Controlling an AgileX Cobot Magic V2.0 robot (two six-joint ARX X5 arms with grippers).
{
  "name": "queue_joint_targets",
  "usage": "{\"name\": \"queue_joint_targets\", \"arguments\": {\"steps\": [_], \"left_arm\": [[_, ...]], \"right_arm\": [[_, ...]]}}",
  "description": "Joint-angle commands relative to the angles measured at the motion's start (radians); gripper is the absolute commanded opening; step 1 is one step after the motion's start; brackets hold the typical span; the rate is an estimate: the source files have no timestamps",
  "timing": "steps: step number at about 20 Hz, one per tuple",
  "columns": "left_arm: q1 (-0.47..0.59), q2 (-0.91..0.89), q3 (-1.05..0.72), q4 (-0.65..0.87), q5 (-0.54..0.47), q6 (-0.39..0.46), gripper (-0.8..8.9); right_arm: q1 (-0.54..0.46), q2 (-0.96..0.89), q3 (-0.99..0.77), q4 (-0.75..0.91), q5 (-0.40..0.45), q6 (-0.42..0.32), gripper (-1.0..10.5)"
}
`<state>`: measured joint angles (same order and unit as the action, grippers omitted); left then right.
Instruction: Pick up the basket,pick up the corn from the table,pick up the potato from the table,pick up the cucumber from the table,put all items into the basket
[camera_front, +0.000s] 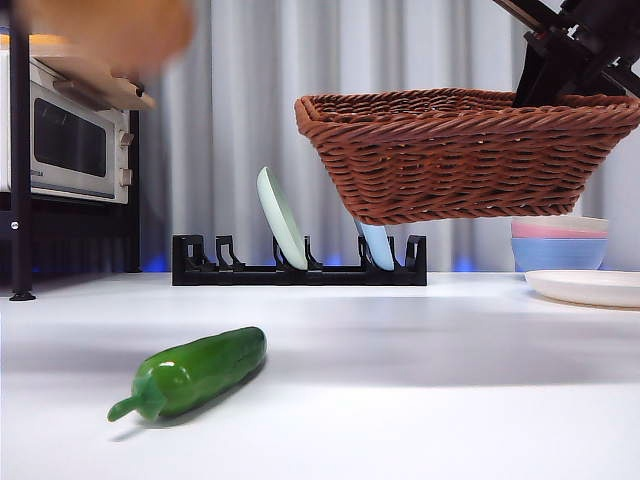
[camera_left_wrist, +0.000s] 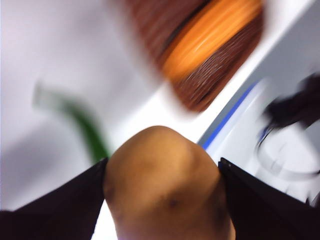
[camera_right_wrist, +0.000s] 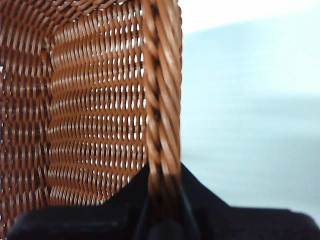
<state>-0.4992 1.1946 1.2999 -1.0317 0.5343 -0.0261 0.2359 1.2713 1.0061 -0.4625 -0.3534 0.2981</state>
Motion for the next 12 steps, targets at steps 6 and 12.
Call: {"name": "queue_joint_targets", "arguments": {"steps": [6,12], "left_arm": [[-0.146,0.067,0.096,0.542,-0.274,-0.132,-0.08],[-0.270,0.274,0.096,0.586,-0.397,-0.129,-0.08]], "right_arm": [[0.004,-0.002,0.011,0.014,-0.014,0.001,-0.2],[0.018,-0.002,0.011,0.003,-0.014,0.001,-0.2]]}}
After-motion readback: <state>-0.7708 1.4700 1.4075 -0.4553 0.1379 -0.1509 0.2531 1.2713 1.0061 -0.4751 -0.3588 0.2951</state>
